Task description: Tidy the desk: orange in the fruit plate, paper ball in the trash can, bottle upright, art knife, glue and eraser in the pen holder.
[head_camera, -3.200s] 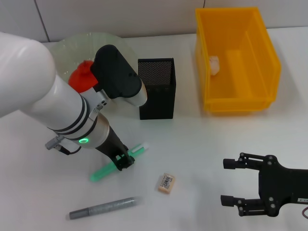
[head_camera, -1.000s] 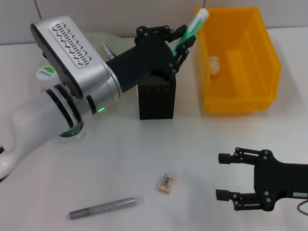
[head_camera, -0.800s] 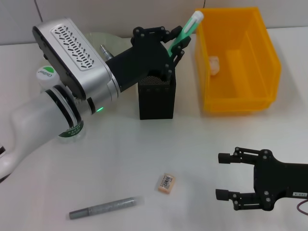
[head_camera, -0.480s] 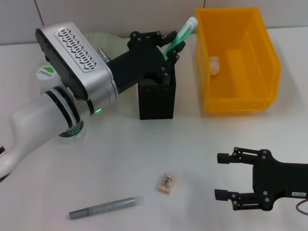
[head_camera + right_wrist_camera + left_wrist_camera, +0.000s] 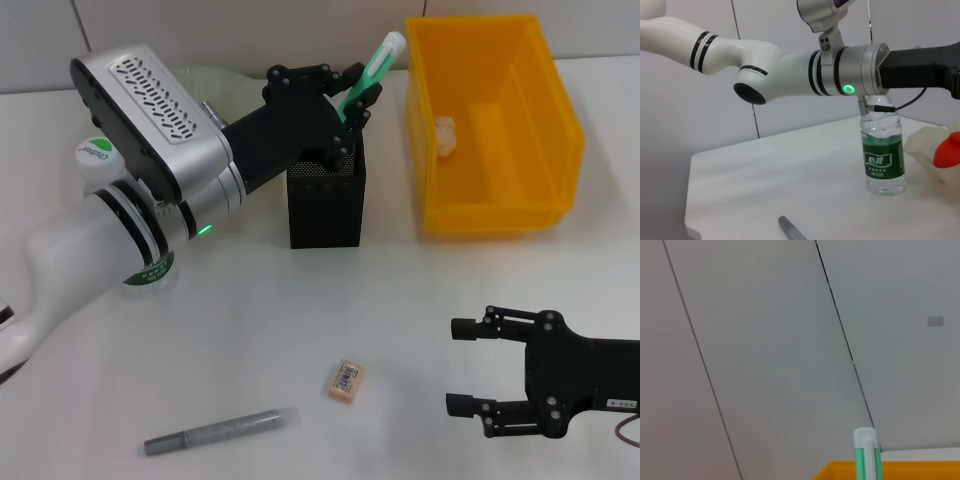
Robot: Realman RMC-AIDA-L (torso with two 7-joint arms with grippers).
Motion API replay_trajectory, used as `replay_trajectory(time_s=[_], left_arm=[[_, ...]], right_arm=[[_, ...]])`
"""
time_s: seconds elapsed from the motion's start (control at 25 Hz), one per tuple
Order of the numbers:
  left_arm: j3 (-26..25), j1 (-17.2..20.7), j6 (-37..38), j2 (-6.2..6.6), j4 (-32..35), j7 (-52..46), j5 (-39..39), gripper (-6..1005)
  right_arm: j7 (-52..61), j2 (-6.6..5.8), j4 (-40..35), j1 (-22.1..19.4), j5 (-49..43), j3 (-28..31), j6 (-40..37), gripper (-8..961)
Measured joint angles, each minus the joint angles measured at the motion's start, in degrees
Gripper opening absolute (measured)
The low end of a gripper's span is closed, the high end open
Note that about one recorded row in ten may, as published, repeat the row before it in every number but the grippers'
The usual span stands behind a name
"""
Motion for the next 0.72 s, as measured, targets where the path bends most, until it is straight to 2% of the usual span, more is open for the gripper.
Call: replay_trajectory(time_s=[0.28,0.52,0.72], left_arm=[[0.6,0.4,0.2,0.0,0.3,-0.2,-3.8,249],[0.7,0.9,0.9,0.01,0.8,-1.9,-3.8,484],[-0.1,4.1,5.4,0.85,5.7,-15.2,0.1,643]], right_arm=[[0.4,0.0,0.0,0.0,0.0,-0.1,-0.2,792],[0.4,-0.01,0.0,0.0,0.0,0.0,-0.2,792],[0.7,-0.19,-0.4,-0.4,0.2,0.1,-0.7,792]])
